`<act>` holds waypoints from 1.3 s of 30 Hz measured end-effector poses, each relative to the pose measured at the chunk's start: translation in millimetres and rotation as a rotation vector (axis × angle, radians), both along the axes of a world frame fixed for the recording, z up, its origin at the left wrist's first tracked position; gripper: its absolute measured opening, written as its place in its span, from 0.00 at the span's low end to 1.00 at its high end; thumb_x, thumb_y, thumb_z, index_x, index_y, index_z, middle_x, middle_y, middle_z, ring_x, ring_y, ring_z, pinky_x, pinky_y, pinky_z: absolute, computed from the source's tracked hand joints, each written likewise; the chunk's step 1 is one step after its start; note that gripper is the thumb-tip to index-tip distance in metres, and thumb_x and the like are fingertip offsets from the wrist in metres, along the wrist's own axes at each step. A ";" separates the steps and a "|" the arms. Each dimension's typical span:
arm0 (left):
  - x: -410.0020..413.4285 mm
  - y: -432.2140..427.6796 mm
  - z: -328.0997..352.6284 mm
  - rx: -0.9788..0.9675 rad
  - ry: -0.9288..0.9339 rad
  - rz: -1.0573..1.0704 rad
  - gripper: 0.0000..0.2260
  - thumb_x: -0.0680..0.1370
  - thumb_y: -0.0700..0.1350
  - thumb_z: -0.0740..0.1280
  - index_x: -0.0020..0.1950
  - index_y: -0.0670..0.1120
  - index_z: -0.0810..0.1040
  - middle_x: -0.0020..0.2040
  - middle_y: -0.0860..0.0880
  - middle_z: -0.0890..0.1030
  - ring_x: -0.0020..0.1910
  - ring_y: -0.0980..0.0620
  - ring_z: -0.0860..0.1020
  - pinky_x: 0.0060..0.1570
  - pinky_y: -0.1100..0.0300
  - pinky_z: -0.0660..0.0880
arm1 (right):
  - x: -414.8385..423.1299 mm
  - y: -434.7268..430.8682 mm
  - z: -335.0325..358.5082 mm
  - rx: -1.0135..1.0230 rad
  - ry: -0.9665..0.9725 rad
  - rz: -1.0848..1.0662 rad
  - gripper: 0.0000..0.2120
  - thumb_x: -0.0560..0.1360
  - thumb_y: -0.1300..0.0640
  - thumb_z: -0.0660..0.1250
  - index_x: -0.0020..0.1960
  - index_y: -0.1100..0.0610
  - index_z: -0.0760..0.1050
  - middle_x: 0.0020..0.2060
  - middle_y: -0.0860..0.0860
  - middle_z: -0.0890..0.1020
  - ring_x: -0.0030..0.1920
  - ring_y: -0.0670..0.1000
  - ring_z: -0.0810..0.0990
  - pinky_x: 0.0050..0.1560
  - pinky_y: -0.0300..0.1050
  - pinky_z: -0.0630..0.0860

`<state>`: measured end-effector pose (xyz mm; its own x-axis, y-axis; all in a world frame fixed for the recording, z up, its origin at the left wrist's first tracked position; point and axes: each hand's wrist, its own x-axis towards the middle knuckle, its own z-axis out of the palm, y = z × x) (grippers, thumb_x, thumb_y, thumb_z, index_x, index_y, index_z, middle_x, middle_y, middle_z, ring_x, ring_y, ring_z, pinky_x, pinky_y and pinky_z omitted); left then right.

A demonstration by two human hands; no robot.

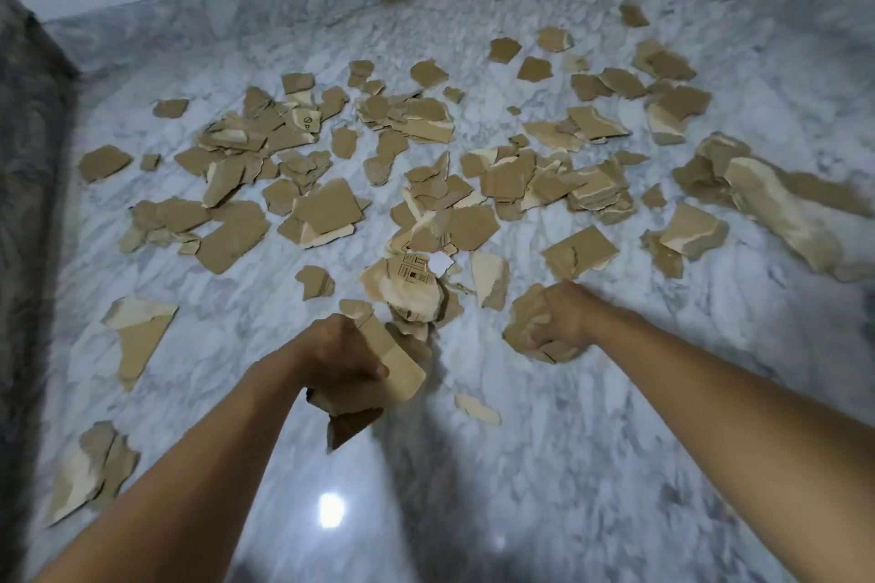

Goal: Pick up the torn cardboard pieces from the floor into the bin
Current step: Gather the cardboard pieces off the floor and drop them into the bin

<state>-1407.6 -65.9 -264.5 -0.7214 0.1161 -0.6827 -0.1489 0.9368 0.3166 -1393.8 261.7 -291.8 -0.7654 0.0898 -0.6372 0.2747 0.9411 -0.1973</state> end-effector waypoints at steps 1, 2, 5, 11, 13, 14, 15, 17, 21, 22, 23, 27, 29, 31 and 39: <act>-3.3 11.1 2.7 -0.031 0.002 -0.019 0.27 0.64 0.58 0.78 0.57 0.47 0.77 0.52 0.47 0.80 0.50 0.48 0.79 0.46 0.56 0.76 | -4.4 6.1 -3.0 0.027 -0.011 -0.020 0.37 0.70 0.42 0.76 0.71 0.59 0.69 0.69 0.57 0.70 0.65 0.59 0.74 0.61 0.49 0.75; -5.2 19.7 4.9 -0.062 0.000 -0.029 0.23 0.65 0.58 0.78 0.53 0.47 0.78 0.49 0.48 0.81 0.47 0.49 0.80 0.43 0.57 0.77 | -8.3 8.5 -8.1 0.043 -0.013 -0.028 0.38 0.70 0.41 0.75 0.72 0.59 0.68 0.72 0.58 0.67 0.67 0.61 0.72 0.63 0.50 0.74; -3.8 45.7 -1.8 -0.080 -0.027 -0.089 0.17 0.70 0.54 0.76 0.50 0.48 0.73 0.50 0.45 0.79 0.45 0.46 0.81 0.38 0.54 0.80 | -8.3 7.6 -34.6 0.068 -0.033 -0.069 0.37 0.71 0.41 0.75 0.73 0.56 0.67 0.76 0.59 0.58 0.72 0.64 0.64 0.67 0.55 0.71; 13.7 68.8 -18.6 -0.078 -0.005 -0.203 0.24 0.76 0.47 0.71 0.70 0.47 0.69 0.63 0.44 0.75 0.59 0.45 0.77 0.49 0.58 0.76 | 12.4 8.1 -53.8 0.102 0.124 -0.157 0.42 0.66 0.45 0.80 0.71 0.52 0.61 0.68 0.57 0.62 0.66 0.64 0.68 0.60 0.59 0.74; 18.3 74.1 -15.2 -0.049 -0.024 -0.223 0.26 0.75 0.49 0.73 0.71 0.48 0.69 0.63 0.45 0.75 0.59 0.46 0.76 0.51 0.58 0.75 | 16.9 15.0 -52.7 -0.011 0.195 -0.237 0.46 0.65 0.51 0.82 0.71 0.52 0.55 0.67 0.59 0.67 0.62 0.64 0.74 0.56 0.57 0.76; 20.0 78.5 -12.0 -0.053 -0.034 -0.254 0.26 0.74 0.50 0.73 0.70 0.48 0.70 0.63 0.45 0.76 0.58 0.46 0.76 0.51 0.59 0.74 | 19.8 19.2 -50.2 -0.070 0.231 -0.287 0.46 0.65 0.55 0.82 0.70 0.52 0.54 0.65 0.60 0.71 0.60 0.64 0.76 0.53 0.55 0.77; 21.1 83.6 -9.8 -0.063 -0.043 -0.286 0.24 0.74 0.50 0.73 0.68 0.48 0.72 0.61 0.46 0.77 0.55 0.48 0.76 0.49 0.59 0.75 | 21.9 23.8 -47.1 -0.109 0.256 -0.321 0.44 0.66 0.58 0.82 0.70 0.53 0.54 0.62 0.61 0.74 0.57 0.64 0.78 0.50 0.53 0.78; 28.3 100.2 -6.4 -0.089 -0.053 -0.358 0.19 0.75 0.48 0.72 0.63 0.45 0.74 0.58 0.45 0.78 0.48 0.49 0.78 0.41 0.62 0.76 | 25.9 37.6 -36.5 -0.111 0.247 -0.301 0.38 0.69 0.58 0.79 0.69 0.57 0.60 0.61 0.61 0.77 0.57 0.63 0.79 0.48 0.50 0.77; 55.8 133.0 -26.8 -0.108 0.012 -0.592 0.20 0.72 0.48 0.75 0.62 0.46 0.77 0.60 0.47 0.76 0.55 0.48 0.77 0.55 0.59 0.75 | 28.3 65.8 -21.0 -0.126 0.187 -0.256 0.33 0.71 0.54 0.78 0.70 0.63 0.68 0.66 0.60 0.75 0.66 0.60 0.73 0.61 0.50 0.74; 63.3 137.3 -36.2 -0.112 0.046 -0.660 0.23 0.70 0.50 0.77 0.62 0.46 0.77 0.61 0.47 0.74 0.57 0.46 0.76 0.58 0.58 0.75 | 30.9 70.5 -21.0 -0.136 0.187 -0.267 0.35 0.72 0.54 0.78 0.72 0.64 0.67 0.68 0.60 0.74 0.68 0.60 0.72 0.64 0.51 0.73; 67.8 139.6 -45.3 -0.123 0.086 -0.704 0.25 0.68 0.51 0.78 0.62 0.47 0.77 0.61 0.47 0.73 0.58 0.46 0.75 0.58 0.55 0.75 | 32.4 74.0 -20.7 -0.144 0.190 -0.269 0.36 0.72 0.53 0.78 0.73 0.64 0.66 0.69 0.60 0.74 0.69 0.60 0.72 0.65 0.51 0.73; 75.0 142.2 -63.8 -0.123 0.137 -0.685 0.23 0.68 0.47 0.77 0.60 0.48 0.74 0.58 0.46 0.76 0.56 0.44 0.77 0.55 0.50 0.75 | 43.2 85.6 -28.7 -0.190 0.184 -0.273 0.38 0.71 0.52 0.78 0.74 0.63 0.66 0.70 0.59 0.73 0.69 0.59 0.72 0.66 0.50 0.72; 71.0 139.9 -63.7 -0.118 0.113 -0.643 0.21 0.69 0.46 0.77 0.58 0.47 0.73 0.56 0.45 0.79 0.55 0.44 0.78 0.52 0.53 0.75 | 45.2 83.7 -29.2 -0.212 0.195 -0.266 0.38 0.70 0.51 0.79 0.74 0.62 0.66 0.69 0.58 0.74 0.68 0.59 0.73 0.65 0.49 0.72; 67.7 139.3 -66.8 -0.128 0.073 -0.611 0.22 0.68 0.46 0.78 0.59 0.48 0.74 0.56 0.45 0.80 0.55 0.45 0.79 0.51 0.55 0.74 | 48.3 81.9 -31.2 -0.220 0.201 -0.248 0.39 0.70 0.51 0.79 0.74 0.62 0.67 0.69 0.58 0.74 0.68 0.58 0.73 0.65 0.49 0.72; 58.4 129.1 -64.5 -0.125 0.027 -0.384 0.26 0.71 0.48 0.77 0.67 0.47 0.75 0.58 0.45 0.80 0.56 0.46 0.80 0.58 0.56 0.78 | 59.4 82.0 -40.6 -0.251 0.184 -0.208 0.36 0.69 0.51 0.79 0.71 0.60 0.69 0.66 0.57 0.77 0.65 0.57 0.75 0.61 0.47 0.73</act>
